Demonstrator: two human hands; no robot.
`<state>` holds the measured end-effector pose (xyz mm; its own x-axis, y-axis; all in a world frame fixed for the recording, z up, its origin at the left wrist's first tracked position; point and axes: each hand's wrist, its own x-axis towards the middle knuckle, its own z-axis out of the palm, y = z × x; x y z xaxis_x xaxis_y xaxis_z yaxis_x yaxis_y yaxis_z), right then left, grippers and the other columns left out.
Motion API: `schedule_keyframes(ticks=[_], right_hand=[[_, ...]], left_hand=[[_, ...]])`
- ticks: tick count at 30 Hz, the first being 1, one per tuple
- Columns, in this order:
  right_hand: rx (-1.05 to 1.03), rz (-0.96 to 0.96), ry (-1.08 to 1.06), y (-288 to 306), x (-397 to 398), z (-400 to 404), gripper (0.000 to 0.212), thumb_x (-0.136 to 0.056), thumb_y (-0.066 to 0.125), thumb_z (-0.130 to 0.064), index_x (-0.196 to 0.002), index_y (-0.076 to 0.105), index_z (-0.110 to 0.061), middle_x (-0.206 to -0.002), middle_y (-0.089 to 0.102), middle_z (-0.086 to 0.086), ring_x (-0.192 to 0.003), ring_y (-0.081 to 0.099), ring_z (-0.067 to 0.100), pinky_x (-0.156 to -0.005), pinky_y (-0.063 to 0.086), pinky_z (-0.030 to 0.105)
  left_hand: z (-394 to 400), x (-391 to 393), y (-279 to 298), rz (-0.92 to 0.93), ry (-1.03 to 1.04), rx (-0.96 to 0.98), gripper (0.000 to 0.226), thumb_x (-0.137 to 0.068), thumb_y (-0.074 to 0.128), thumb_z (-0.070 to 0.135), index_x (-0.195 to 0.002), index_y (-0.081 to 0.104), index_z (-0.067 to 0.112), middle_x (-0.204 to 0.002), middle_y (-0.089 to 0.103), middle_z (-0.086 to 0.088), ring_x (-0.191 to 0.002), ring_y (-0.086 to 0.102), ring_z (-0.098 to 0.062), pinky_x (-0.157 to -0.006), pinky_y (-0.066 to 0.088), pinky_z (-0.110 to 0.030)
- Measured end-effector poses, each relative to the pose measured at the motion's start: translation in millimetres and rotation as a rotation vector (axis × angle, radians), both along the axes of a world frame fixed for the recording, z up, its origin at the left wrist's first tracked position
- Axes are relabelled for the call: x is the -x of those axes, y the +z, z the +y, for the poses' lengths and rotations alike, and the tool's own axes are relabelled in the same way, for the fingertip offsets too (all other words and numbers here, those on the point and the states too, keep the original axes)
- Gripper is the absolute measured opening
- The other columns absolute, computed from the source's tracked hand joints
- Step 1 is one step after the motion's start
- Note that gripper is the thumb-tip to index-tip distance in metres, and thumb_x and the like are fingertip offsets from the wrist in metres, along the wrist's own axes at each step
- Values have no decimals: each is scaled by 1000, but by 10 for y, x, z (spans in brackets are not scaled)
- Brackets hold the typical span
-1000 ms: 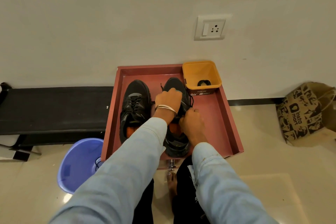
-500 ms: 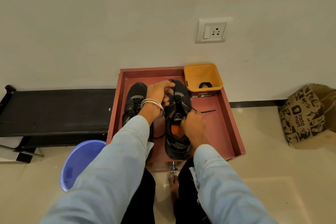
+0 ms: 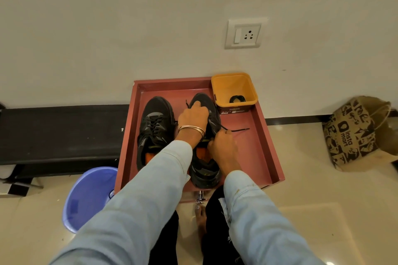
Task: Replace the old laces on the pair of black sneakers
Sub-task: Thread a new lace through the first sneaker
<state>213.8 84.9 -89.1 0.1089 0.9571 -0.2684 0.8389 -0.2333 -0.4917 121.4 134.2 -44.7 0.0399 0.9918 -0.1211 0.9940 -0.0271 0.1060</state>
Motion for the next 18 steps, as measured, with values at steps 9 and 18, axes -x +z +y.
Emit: schedule_keyframes(ticks=[9, 18], right_hand=[[6, -26, -4, -1, 7, 4, 35, -92, 50, -18, -119, 50, 3, -118, 55, 20, -103, 58, 37, -83, 48, 41], [3, -29, -25, -8, 21, 7, 37, -92, 48, -18, -123, 49, 2, -121, 51, 18, -105, 56, 36, -85, 46, 38]], left_hand=[[-30, 252, -6, -334, 268, -117, 33, -99, 40, 23, -119, 45, -2, -121, 53, -25, -104, 55, -46, -80, 45, -46], [-75, 365, 129, -700, 387, -370, 27, -86, 49, 8, -112, 56, 11, -78, 61, -13, -72, 60, -33, -67, 51, -40]])
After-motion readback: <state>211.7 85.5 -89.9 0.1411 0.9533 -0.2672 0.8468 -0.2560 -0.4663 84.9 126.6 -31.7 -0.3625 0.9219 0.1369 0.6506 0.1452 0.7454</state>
